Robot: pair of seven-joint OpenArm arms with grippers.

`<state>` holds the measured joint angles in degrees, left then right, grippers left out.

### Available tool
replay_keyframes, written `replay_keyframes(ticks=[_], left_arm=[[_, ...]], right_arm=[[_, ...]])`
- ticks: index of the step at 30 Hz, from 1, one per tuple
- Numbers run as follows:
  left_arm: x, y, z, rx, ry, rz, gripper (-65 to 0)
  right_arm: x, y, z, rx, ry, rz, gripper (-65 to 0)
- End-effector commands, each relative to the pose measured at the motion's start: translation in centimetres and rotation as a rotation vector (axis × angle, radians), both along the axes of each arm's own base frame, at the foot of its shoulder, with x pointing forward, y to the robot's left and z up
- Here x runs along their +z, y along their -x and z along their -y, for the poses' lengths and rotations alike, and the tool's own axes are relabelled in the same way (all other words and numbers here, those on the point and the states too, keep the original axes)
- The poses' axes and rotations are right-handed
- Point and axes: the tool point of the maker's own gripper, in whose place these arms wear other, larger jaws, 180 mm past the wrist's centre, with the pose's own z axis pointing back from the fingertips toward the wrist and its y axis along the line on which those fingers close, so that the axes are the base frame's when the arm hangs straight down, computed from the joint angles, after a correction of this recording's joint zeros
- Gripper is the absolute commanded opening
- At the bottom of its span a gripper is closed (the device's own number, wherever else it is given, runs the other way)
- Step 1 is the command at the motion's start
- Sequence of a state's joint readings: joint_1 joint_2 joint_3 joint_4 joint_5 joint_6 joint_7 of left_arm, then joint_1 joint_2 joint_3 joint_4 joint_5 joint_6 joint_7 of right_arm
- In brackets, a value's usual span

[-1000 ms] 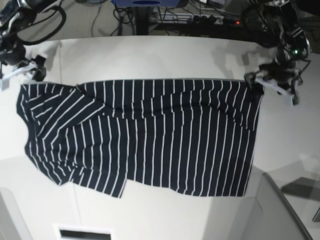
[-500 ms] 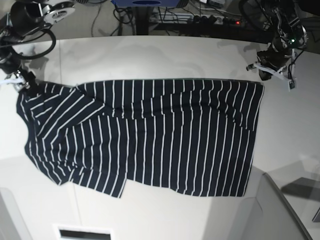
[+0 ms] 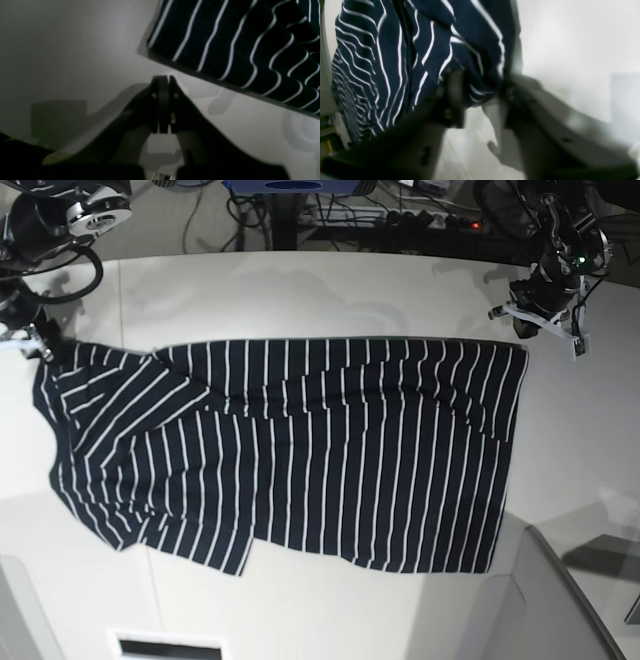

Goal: Layout the t-shirt on the table in an organized manner, then fold the t-shirt properly
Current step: 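Release the fabric and raise both grippers to the shirt edge, then grasp the folded edge with both grippers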

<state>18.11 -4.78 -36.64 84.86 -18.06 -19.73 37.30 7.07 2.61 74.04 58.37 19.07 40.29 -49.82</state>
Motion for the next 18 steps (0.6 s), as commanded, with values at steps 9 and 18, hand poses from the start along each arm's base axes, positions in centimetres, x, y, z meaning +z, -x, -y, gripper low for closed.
replay_keyframes(ticks=[9, 18], left_arm=[[-0.9, -0.5, -0.2, 0.021, 0.027, 0.002, -27.8], [-1.5, -2.4, 0.7, 0.092, 0.212, 0.099, -18.8]], right_arm=[[0.2, -0.1, 0.4, 0.011, 0.012, -0.012, -64.2], [0.2, -0.1, 0.4, 0.072, 0.037, -0.037, -64.2]])
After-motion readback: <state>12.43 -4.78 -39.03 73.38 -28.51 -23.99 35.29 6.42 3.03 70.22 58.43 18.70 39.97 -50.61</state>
